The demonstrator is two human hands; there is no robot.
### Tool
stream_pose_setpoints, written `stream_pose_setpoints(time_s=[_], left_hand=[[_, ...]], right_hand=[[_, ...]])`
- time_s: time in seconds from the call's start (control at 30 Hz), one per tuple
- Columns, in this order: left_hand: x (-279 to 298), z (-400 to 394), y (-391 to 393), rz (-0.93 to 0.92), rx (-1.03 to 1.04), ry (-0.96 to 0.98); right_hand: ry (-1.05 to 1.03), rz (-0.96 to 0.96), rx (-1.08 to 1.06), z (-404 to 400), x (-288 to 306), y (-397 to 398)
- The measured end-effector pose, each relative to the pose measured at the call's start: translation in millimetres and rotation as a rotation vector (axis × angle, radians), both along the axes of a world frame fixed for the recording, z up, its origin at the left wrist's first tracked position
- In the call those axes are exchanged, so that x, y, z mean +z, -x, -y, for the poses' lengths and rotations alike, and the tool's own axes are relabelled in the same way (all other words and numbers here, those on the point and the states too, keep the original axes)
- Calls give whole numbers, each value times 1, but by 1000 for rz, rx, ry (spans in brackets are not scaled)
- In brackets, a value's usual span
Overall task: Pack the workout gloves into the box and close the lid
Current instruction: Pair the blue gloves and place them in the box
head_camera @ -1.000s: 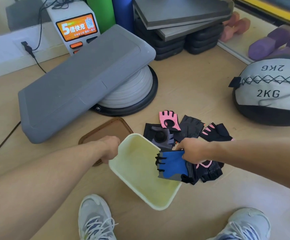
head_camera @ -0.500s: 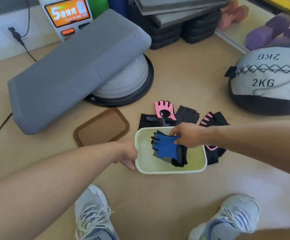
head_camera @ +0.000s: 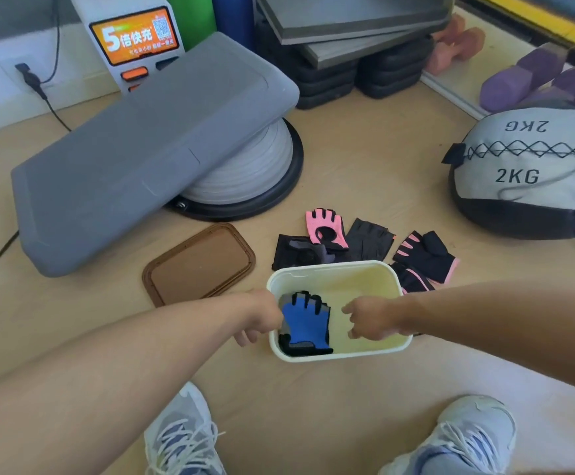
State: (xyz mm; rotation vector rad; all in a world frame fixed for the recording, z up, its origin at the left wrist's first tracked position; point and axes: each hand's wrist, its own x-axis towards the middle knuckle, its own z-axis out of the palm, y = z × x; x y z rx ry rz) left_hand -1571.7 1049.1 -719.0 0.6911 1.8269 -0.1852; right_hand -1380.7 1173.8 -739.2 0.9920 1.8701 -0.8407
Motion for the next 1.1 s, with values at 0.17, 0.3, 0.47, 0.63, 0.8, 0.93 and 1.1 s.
stream_pose_setpoints(time_s=[0.17,0.3,0.47,0.63,0.8,0.93,1.1], left_hand=[[3,-7,-4,-193,-106,-164],[8,-10,-7,-254,-219,-261],[4,4,-11,-351,-413,-240],[-1,6,-8,-315,-419,-224],[6,3,-3,-286,-458,-191],[10,4,-5,-273,-494,-176],[10,2,-4,-272,-521,-163]], right_hand=[[-140,-236,-139,-50,25,6],[-217,-279,-69,-61,41,11],[-126,-256,253,-16,34,33],[-93,-248,484,36,-23,61],[-164,-255,395,58,-70,60],[-321,-172,147,54,-81,56],[-276,-136,-486,42,-98,45]])
